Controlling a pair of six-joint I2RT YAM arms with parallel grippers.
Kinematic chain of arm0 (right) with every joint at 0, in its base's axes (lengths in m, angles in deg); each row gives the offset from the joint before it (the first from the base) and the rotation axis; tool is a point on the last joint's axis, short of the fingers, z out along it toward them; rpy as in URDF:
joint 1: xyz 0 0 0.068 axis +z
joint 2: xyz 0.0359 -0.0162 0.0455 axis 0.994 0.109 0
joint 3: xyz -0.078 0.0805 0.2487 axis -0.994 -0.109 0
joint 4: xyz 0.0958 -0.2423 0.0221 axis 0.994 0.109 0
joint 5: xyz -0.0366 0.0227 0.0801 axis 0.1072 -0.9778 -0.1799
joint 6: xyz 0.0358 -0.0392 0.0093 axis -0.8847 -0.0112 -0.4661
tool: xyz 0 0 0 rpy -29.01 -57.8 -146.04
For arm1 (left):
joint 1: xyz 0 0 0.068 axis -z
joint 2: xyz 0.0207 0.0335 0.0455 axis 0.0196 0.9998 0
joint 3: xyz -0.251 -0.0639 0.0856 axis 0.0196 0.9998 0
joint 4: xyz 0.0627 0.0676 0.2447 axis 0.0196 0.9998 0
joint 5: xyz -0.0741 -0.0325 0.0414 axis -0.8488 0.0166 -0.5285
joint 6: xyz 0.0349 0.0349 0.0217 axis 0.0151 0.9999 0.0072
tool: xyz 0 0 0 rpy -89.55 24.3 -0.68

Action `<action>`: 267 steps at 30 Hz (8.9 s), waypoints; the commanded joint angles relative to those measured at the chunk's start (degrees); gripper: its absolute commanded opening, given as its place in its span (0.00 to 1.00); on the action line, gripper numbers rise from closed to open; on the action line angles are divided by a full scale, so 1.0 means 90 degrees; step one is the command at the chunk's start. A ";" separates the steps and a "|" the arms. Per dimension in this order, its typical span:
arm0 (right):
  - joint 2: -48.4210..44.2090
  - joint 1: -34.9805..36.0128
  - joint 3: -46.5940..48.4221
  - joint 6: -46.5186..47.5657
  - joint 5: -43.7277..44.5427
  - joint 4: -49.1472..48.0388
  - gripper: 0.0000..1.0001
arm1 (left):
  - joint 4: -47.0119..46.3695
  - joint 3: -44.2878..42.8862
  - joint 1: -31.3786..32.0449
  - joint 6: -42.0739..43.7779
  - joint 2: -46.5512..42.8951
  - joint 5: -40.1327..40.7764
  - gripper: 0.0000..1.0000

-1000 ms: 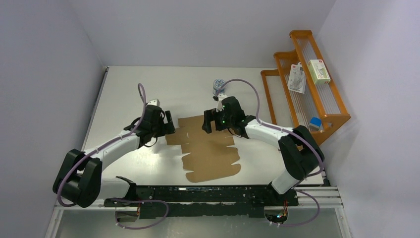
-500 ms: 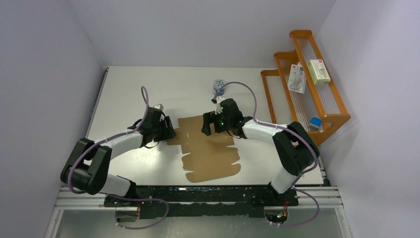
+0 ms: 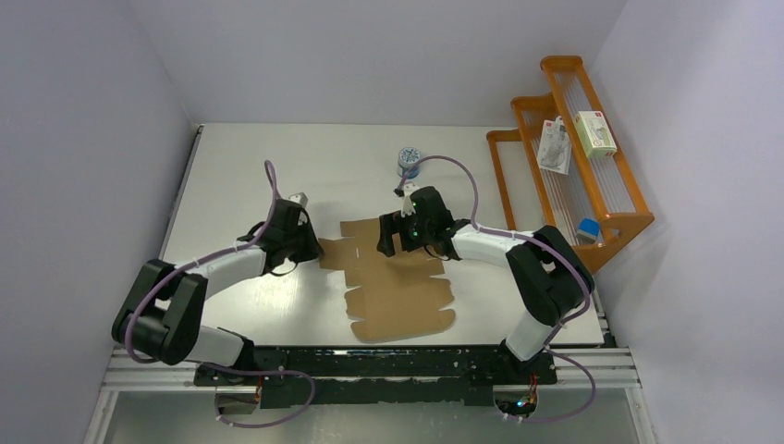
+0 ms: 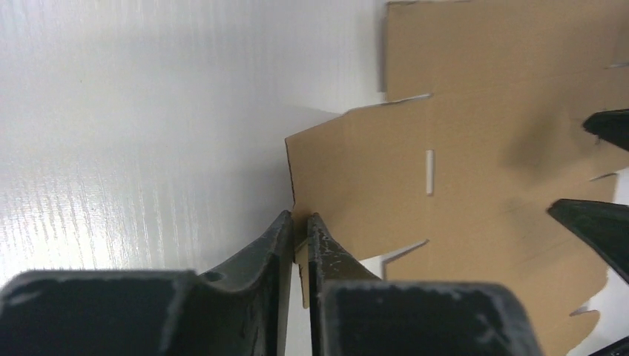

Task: Fold the paper box

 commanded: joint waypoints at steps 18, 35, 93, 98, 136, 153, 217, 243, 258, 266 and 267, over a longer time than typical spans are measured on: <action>0.1186 -0.1110 0.3039 0.2429 -0.2852 0.1501 1.00 | 0.0948 -0.0823 0.0612 0.0964 -0.1220 0.0437 0.05; 0.3556 -0.1180 0.4946 0.4248 -0.4149 0.3876 0.71 | -0.0161 0.0059 0.0649 0.0786 -0.1291 0.0762 0.05; -0.0672 0.0395 0.1733 0.7183 0.0264 0.1056 0.04 | -0.3725 0.1523 0.0512 0.1250 -0.1648 -0.0101 0.05; -0.0873 0.0699 0.1264 0.7546 0.0882 0.0304 0.02 | -0.3998 0.1752 0.0512 0.1362 -0.2044 -0.0491 0.05; -0.1920 0.1504 -0.1354 0.7358 0.1627 -0.2198 0.00 | -0.3993 0.2531 0.0551 -0.0061 -0.1847 -0.0771 0.66; -0.1887 0.1666 -0.1315 0.7461 0.1817 -0.2060 0.00 | -0.6210 0.2210 0.0626 0.0019 0.0251 -0.1145 0.54; -0.1846 0.3489 -0.1915 0.8270 0.4017 -0.2341 0.00 | -0.2500 0.1337 0.1211 0.0218 -0.1970 0.0550 0.12; -0.1167 0.3925 -0.2160 0.9108 0.5057 -0.3176 0.00 | -0.2535 0.0932 0.1208 0.0791 -0.1460 -0.0019 0.19; -0.1176 0.3991 -0.2043 0.9153 0.5131 -0.2856 0.00 | -0.1616 0.0773 0.0570 0.0679 -0.2191 0.1718 0.54; -0.1316 0.3988 -0.2130 0.9045 0.5173 -0.2786 0.00 | -0.2031 0.1210 0.0463 0.0871 -0.2119 0.0838 0.57; -0.1327 0.3991 -0.2146 0.9063 0.5204 -0.2820 0.00 | -0.2098 0.1319 0.0463 0.0895 -0.2201 0.0799 0.58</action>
